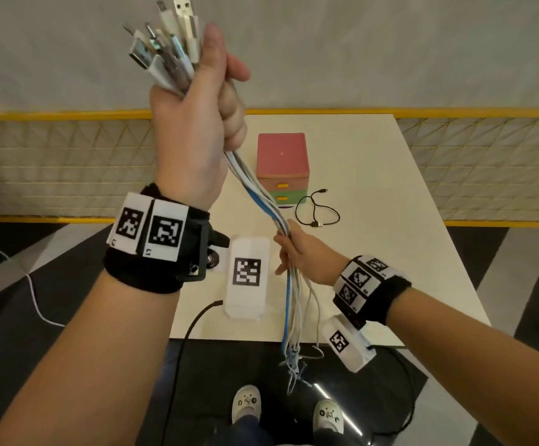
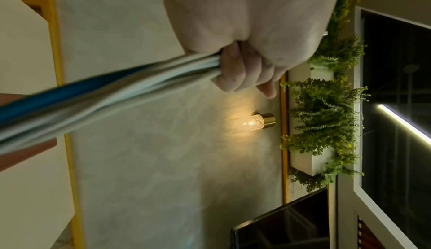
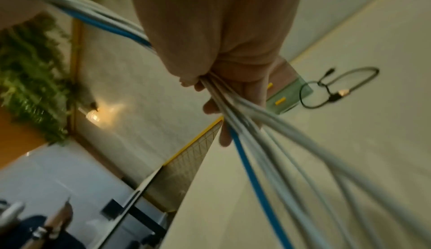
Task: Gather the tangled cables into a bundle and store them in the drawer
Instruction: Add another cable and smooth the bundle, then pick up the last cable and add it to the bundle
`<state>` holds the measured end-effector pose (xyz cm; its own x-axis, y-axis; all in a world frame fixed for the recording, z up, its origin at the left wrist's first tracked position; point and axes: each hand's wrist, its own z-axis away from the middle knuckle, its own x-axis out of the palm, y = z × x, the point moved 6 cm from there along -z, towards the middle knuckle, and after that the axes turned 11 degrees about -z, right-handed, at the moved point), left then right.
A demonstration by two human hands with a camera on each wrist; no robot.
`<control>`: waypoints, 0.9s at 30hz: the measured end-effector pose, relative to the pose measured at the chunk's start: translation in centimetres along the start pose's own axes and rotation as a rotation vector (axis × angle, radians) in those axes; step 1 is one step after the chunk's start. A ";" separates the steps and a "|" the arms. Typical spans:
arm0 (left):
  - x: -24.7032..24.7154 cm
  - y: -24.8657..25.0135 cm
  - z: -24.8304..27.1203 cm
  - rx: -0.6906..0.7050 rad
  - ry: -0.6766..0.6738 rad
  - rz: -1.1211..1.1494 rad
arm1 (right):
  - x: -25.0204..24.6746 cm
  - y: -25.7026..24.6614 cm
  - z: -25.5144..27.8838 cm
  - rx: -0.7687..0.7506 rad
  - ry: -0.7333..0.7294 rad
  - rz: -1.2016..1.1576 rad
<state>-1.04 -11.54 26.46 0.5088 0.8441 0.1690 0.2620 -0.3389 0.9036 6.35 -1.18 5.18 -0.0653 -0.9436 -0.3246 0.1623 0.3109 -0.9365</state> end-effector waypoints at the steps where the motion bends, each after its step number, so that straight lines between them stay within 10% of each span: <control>1: 0.1 -0.2 -0.1 0.005 -0.007 -0.011 | 0.5 0.5 -0.3 0.063 -0.043 -0.050; 8: -0.7 -3.4 -0.7 -0.120 -0.124 -0.138 | 2.7 4.2 0.4 0.300 -0.638 0.280; 12: -0.6 -6.3 -0.1 -0.212 -0.203 -0.230 | -2.2 7.2 -2.0 0.367 -0.444 0.595; 19: -1.7 -12.1 0.4 -0.422 -0.037 -0.323 | -7.0 10.0 -8.0 0.335 0.099 0.483; 27: -2.1 -14.0 -0.4 -0.508 -0.016 -0.311 | -5.3 13.3 -9.3 0.498 0.084 0.530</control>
<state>-6.06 -8.40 13.63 0.4843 0.8642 -0.1363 -0.0225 0.1680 0.9855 -0.36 8.97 -6.77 0.0743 -0.6630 -0.7449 0.6198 0.6159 -0.4863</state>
